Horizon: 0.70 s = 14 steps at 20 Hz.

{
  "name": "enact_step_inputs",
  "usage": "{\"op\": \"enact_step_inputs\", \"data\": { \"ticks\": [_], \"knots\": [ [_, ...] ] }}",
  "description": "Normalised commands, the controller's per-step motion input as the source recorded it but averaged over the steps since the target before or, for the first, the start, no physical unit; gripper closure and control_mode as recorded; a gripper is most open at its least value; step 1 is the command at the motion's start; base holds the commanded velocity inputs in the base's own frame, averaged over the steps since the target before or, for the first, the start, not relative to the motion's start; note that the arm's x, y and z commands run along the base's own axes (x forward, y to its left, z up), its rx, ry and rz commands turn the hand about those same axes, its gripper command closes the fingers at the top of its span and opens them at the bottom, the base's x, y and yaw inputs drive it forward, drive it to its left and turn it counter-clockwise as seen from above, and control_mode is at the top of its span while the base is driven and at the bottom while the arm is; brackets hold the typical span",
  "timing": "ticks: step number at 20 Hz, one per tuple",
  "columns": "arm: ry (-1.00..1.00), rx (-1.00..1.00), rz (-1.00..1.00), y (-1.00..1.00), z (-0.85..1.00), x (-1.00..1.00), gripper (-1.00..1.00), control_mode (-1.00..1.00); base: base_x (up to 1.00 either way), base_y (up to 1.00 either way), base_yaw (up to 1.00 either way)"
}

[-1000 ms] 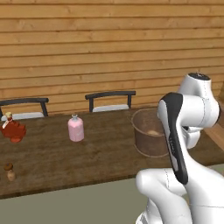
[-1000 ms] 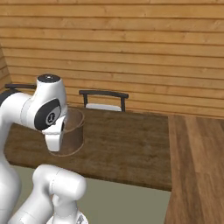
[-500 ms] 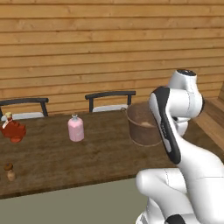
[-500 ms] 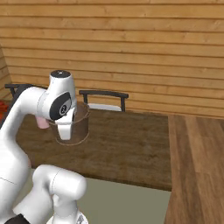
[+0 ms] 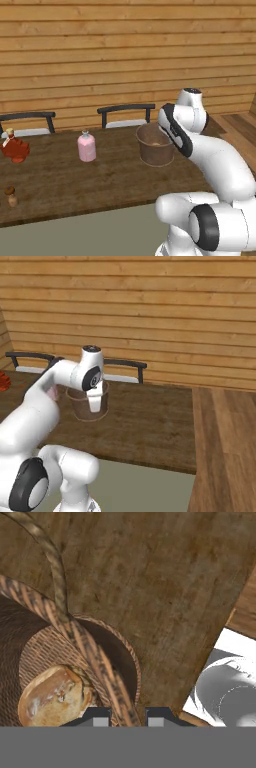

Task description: Open the cabinet, pick up the bread from the cabinet and place it in the basket. Then move the basket to the dining counter.

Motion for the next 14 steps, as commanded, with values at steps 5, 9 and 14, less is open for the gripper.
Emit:
{"op": "enact_step_inputs", "data": {
  "ticks": [5, 9, 14],
  "knots": [
    [0.03, 0.0, 0.04, 0.0, -0.59, 0.42, 1.0, -1.0, 0.0, 0.0, 0.0],
    [0.0, 0.0, 0.0, 0.0, -0.42, 0.15, 1.0, -1.0, 0.0, 0.0, 0.0],
    [0.0, 0.01, 0.0, 0.0, -0.39, 0.21, 1.0, -1.0, 0.0, 0.0, 0.0]
  ]
}}
